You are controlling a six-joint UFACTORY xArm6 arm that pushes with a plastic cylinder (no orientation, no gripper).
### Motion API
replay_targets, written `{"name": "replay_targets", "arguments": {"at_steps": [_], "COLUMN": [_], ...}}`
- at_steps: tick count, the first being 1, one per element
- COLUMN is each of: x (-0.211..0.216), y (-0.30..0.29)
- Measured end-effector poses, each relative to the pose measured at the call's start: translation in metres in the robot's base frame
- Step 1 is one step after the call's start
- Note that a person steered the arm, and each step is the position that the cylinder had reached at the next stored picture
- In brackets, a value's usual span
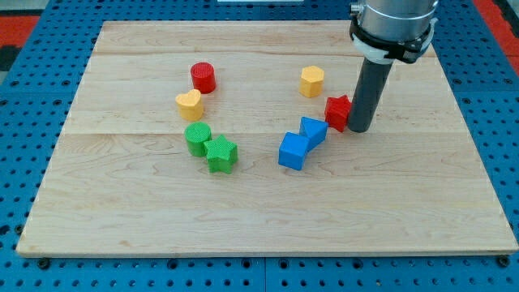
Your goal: Move the yellow hexagon to the left
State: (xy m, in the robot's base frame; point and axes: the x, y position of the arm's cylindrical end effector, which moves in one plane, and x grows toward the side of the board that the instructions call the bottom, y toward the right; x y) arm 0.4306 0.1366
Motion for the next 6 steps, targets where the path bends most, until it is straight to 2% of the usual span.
{"name": "replay_targets", "arguments": {"at_steps": [1,2,4,6], "x": [-0.005,-0.058,-0.098,-0.107], "y": [0.072,0.092,-0.010,-0.108]}}
